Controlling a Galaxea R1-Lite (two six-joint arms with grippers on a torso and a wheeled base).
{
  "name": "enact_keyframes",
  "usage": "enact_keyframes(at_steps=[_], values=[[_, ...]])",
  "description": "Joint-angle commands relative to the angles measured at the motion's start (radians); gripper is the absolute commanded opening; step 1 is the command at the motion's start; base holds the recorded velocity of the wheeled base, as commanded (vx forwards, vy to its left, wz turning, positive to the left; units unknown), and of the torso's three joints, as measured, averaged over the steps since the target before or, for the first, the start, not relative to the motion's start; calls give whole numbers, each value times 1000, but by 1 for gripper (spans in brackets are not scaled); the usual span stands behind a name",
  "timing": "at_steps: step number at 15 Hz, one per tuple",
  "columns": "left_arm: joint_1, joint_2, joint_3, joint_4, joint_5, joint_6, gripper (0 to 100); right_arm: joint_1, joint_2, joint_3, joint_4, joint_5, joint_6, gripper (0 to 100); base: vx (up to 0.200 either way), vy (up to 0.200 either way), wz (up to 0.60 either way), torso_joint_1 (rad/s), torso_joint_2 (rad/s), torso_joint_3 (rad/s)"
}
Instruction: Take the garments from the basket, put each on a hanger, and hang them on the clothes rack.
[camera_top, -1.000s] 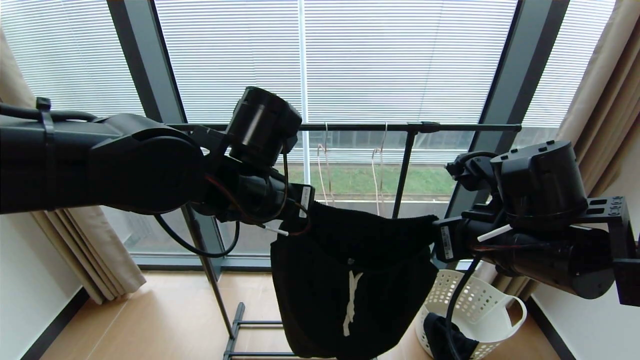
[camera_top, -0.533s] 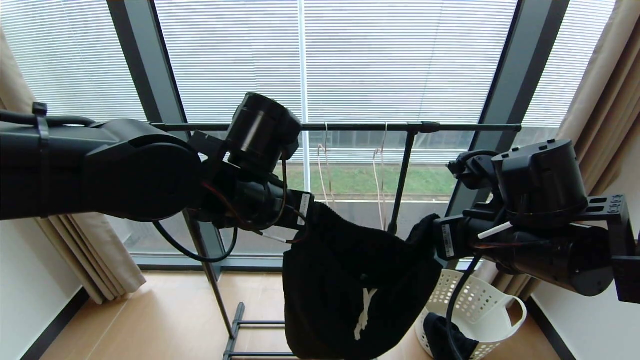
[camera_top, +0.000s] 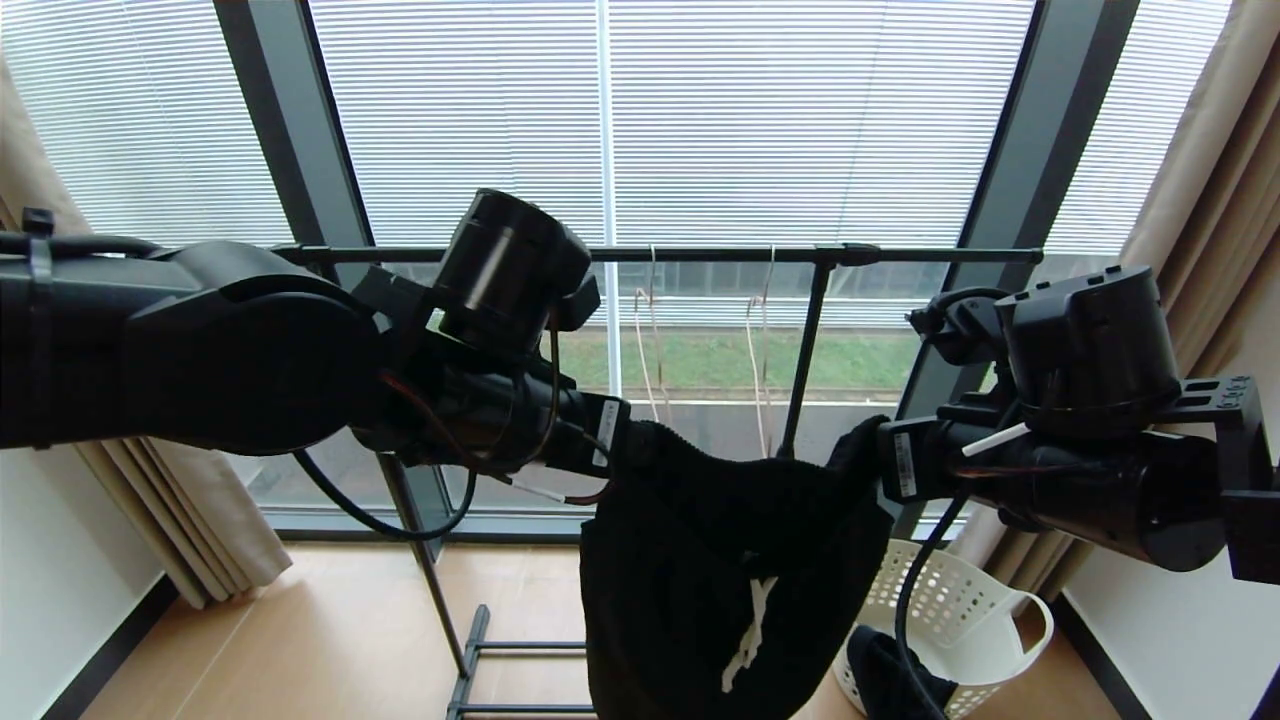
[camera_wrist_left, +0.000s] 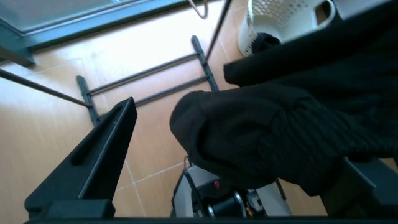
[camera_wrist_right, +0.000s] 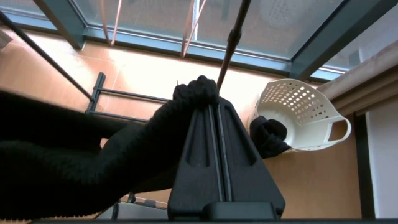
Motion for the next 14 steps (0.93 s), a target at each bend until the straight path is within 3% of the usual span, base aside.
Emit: enact_keyframes(at_steps=[1,11,14], values=[[18,-40,41,9,-94,-4,100,-40,22,-2,-4,-2,-15,0,0,0,0,0,0,0],[66,-115,109,9,-372,-5,100,-48,51,-4,-6,-5,-17,0,0,0,0,0,0,0],[67,-120,120,7,-384,-5,100,-48,51,-5,-6,-5,-17,0,0,0,0,0,0,0]])
